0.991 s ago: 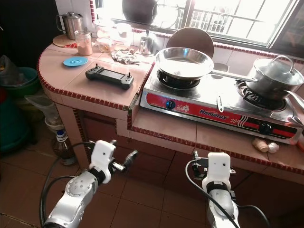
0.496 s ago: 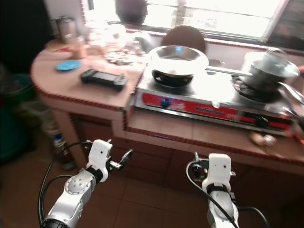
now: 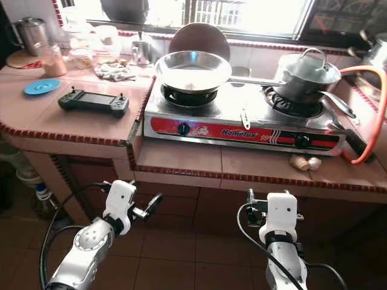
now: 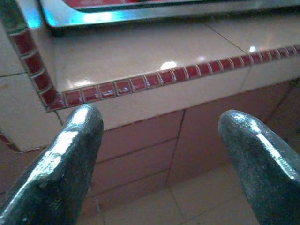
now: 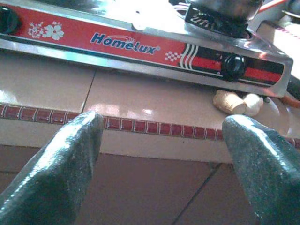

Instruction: Kitchen organization

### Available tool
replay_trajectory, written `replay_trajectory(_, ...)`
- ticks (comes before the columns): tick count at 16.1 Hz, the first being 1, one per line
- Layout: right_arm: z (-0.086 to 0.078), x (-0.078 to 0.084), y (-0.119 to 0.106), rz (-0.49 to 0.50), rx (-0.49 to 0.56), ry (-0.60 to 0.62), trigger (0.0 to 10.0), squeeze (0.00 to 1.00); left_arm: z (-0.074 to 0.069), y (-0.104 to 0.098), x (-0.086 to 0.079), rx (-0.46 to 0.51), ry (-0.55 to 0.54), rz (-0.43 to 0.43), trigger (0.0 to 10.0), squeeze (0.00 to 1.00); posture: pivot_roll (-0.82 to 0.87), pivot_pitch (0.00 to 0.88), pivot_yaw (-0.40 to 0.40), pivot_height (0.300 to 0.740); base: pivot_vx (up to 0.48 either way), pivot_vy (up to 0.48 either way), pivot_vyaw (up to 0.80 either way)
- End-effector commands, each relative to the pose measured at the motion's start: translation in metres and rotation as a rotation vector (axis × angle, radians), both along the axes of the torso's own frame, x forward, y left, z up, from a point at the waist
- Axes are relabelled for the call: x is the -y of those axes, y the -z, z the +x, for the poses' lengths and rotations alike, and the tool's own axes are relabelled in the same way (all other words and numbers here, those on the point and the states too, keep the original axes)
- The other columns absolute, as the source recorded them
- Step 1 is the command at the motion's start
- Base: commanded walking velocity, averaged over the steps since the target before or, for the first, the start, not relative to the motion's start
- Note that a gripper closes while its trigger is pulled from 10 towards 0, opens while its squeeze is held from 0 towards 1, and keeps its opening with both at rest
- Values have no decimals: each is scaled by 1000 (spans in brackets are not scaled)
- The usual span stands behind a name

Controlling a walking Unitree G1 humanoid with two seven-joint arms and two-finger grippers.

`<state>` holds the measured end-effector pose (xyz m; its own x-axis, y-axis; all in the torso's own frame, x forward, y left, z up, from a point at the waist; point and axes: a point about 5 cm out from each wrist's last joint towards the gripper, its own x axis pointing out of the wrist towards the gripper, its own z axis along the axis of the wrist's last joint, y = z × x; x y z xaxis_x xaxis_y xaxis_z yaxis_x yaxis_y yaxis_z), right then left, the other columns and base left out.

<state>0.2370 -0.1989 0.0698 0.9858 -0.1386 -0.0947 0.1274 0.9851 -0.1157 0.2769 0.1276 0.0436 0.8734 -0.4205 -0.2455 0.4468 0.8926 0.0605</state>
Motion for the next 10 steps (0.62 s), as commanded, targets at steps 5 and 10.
replay_trajectory(5, -2, -10, 4, 24, -21, -20, 10000, 0, 1, -11, 2, 58, 57, 53, 10000, 0, 105, 0, -36, 740, 0, 0, -788)
replay_trajectory(10, -10, -7, 8, 48, -11, 52, 10000, 0, 0, -16, 22, 96, 195, 102, 10000, 0, 51, 0, 46, 740, 0, 0, -788)
